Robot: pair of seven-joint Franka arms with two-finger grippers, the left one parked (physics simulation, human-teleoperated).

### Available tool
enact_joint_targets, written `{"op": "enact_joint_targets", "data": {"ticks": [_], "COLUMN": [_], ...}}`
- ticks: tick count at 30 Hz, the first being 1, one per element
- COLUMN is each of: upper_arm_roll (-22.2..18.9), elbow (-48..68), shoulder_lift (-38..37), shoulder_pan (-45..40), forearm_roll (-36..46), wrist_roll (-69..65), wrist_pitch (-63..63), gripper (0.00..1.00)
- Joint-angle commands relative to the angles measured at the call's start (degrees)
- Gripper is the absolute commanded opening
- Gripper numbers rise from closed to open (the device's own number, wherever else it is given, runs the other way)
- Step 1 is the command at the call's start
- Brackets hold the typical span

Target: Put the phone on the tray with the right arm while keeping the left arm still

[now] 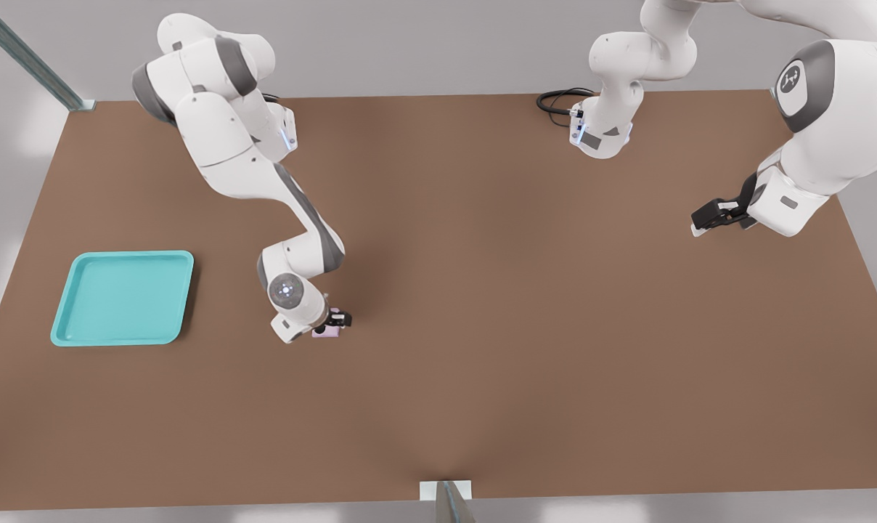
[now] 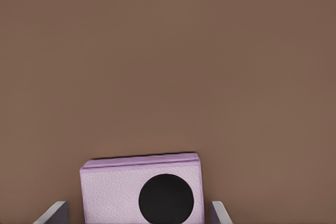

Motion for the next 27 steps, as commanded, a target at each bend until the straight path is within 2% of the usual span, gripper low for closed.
{"op": "enact_joint_targets", "data": {"ticks": [1,3,7,15,19,23,27], "upper_arm_roll": [0.00,0.00,0.00,0.00,0.00,0.00,-0.08], "elbow": [-0.01,-0.01,-0.01,-0.01,-0.01,-0.01,-1.32], "shoulder_lift": [0.25,0.16,-0.28,0.25,0.25,-1.16,-6.08], "shoulder_pan": [0.01,0.01,0.01,0.01,0.01,-0.16,-2.62], "forearm_roll": [0.05,0.05,0.05,0.05,0.05,-0.04,-0.04], "wrist_roll": [1.59,1.51,1.51,1.59,1.51,1.24,0.63], "wrist_pitch": [2.36,2.36,2.18,2.45,2.36,1.83,-1.68], "gripper": [1.00,1.00,0.88,0.87,0.73,0.73,0.72]}}
